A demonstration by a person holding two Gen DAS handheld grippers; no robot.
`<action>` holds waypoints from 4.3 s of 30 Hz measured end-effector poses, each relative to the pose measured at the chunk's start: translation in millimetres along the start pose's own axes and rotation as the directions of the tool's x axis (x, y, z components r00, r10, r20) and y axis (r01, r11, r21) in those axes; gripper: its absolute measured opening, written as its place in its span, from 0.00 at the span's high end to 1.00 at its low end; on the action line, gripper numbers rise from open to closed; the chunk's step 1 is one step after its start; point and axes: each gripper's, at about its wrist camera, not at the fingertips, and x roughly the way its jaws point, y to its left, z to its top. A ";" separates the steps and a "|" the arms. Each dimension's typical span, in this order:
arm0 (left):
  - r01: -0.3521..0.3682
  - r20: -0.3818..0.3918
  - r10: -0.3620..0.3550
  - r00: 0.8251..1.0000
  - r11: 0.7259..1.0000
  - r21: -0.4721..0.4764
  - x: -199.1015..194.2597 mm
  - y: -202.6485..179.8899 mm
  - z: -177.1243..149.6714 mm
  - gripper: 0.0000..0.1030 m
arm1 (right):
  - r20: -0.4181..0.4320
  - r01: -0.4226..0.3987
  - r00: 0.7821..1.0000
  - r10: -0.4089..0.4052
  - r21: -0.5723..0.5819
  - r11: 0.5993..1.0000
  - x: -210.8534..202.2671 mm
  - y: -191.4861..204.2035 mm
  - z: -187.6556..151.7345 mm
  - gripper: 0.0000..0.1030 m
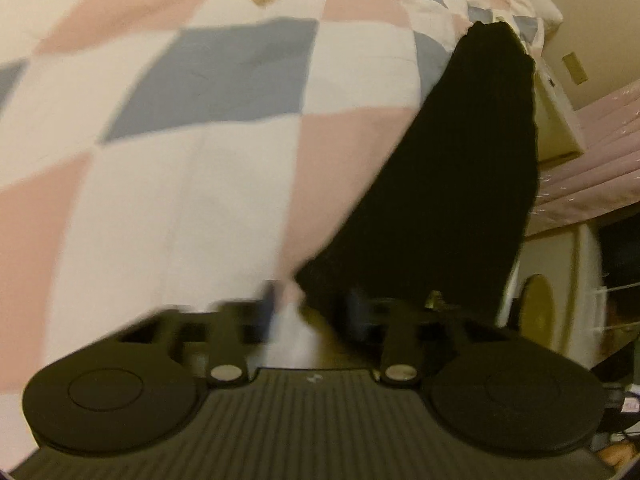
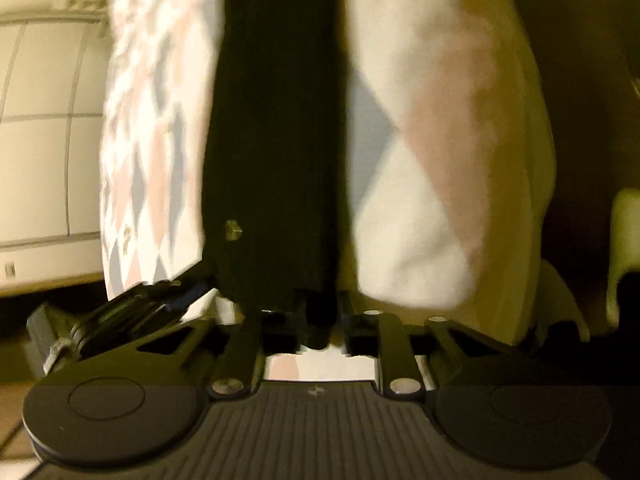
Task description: Fold clothes
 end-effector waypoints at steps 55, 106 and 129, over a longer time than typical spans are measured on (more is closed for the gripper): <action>-0.366 0.334 0.265 0.905 0.885 0.288 -176.8 -279.7 -135.3 0.59 | 0.293 0.034 0.953 0.075 -0.351 0.936 -270.6 39.6 -56.9 0.17; -0.183 -0.208 0.274 0.939 0.909 0.374 28.0 -58.2 9.2 0.57 | 0.055 0.082 0.995 -0.086 0.065 0.995 13.4 19.0 25.1 0.21; 0.013 -0.242 -0.073 0.967 0.970 -0.243 26.5 22.0 11.7 0.57 | 0.054 0.155 0.986 -0.155 0.011 0.988 24.5 31.9 26.7 0.20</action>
